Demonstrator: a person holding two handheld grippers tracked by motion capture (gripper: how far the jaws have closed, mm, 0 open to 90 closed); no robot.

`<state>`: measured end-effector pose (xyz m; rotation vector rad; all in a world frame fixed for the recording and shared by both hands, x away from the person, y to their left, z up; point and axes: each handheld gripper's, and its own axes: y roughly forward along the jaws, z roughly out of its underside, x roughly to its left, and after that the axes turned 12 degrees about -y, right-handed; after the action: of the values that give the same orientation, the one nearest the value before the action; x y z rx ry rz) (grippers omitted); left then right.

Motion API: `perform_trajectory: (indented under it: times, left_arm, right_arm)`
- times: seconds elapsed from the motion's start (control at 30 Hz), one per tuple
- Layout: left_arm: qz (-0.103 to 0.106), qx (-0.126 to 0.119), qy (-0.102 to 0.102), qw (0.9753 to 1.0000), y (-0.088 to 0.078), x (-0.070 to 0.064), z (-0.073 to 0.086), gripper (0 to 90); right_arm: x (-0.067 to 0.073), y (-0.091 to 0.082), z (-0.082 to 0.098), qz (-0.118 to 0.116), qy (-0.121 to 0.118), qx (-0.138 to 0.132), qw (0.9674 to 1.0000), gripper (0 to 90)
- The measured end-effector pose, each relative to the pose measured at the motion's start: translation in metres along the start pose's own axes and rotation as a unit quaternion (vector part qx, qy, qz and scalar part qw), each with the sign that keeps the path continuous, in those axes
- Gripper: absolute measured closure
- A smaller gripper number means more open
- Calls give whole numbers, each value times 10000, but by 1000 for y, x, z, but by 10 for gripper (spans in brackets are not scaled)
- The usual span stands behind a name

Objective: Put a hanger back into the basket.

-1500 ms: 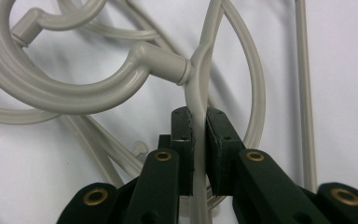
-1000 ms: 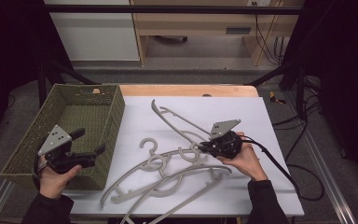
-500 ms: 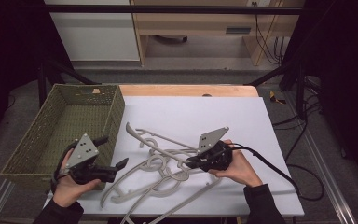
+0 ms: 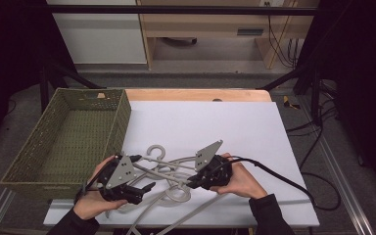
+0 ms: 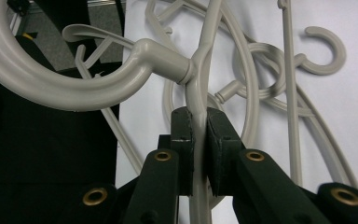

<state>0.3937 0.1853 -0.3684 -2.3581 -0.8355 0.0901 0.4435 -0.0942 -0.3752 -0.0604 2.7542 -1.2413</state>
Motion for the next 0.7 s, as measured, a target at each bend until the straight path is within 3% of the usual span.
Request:
perform_trajectory:
  times: [0.27,0.37,0.47,0.7]
  left_arm:
    - [83,353,544,9979,12,-9,5,316]
    - [101,423,643,9970,15,-12,7,401]
    - [9,595,859,9945,17,-12,8,468]
    - [-86,774,1076,9911,23,-14,11,615]
  right_arm:
    - [2,2,-1,-199,-48,-7,9998,827]
    - [2,3,-2,-237,-59,7,9997,827]
    - [2,4,-2,-270,-67,12,9996,827]
    - [3,4,-2,-360,-74,-9,9993,827]
